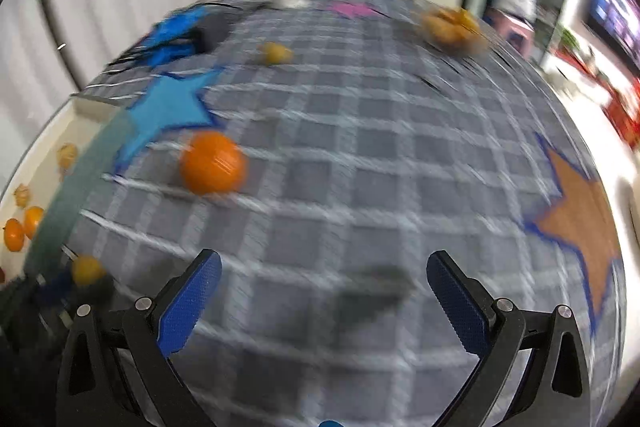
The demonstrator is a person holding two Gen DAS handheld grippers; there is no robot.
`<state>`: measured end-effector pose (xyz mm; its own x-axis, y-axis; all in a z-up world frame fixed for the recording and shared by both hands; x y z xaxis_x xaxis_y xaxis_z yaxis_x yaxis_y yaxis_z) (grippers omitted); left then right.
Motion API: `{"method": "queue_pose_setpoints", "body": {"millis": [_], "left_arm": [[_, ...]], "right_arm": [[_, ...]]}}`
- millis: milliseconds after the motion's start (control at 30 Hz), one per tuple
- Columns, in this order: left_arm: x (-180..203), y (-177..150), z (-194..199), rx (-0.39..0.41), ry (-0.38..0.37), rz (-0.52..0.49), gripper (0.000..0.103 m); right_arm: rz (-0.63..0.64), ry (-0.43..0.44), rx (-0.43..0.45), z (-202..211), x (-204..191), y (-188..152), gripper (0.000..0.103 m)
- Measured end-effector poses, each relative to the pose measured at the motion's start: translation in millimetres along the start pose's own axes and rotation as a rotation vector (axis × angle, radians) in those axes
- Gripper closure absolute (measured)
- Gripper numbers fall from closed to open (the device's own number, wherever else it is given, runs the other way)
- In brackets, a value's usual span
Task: Organize fruits
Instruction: 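Close the left tool on the yellow round fruit while the right tool closes on the orange, then open both tools, setting the yellow fruit and orange back on the cloth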
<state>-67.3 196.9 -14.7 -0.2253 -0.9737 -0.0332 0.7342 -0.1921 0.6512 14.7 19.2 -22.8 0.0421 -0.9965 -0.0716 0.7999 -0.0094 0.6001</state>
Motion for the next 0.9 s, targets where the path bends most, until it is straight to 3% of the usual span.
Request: {"method": "queue_pose_setpoints", "body": {"millis": [200, 233, 367, 400, 433, 900], "left_arm": [[0.3, 0.2, -0.2, 0.0, 0.0, 0.001, 0.074], [0.3, 0.2, -0.1, 0.0, 0.001, 0.0, 0.074], [0.5, 0.2, -0.2, 0.0, 0.001, 0.0, 0.074], [0.6, 0.2, -0.2, 0.0, 0.001, 0.0, 0.074], [0.3, 0.0, 0.1, 0.0, 0.003, -0.001, 0.074], [0.1, -1.5, 1.1, 0.002, -0.001, 0.003, 0.074]], "right_arm": [[0.037, 0.055, 0.017, -24.5, -34.5, 24.6, 0.0], [0.038, 0.059, 0.013, -28.0, -37.1, 25.4, 0.004], [0.082, 0.04, 0.028, -32.1, -48.4, 23.6, 0.036], [0.086, 0.041, 0.034, -30.2, -49.3, 23.9, 0.057], [0.089, 0.048, 0.032, -28.8, -50.3, 23.8, 0.062], [-0.009, 0.093, 0.023, 4.2, -1.8, -12.1, 0.062]]}}
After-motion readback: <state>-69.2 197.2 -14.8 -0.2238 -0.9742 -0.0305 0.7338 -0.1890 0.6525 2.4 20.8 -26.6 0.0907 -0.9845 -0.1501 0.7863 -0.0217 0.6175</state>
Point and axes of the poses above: each gripper's, at about its wrist camera, not at the fingertips, and z roughly against the way its jaws point, x to its right, y to its top, the point moved 3 cm from there along -z, roughly the way its jaws point, and after that the axes turned 6 degrees about -z, right-handed, at the moved point
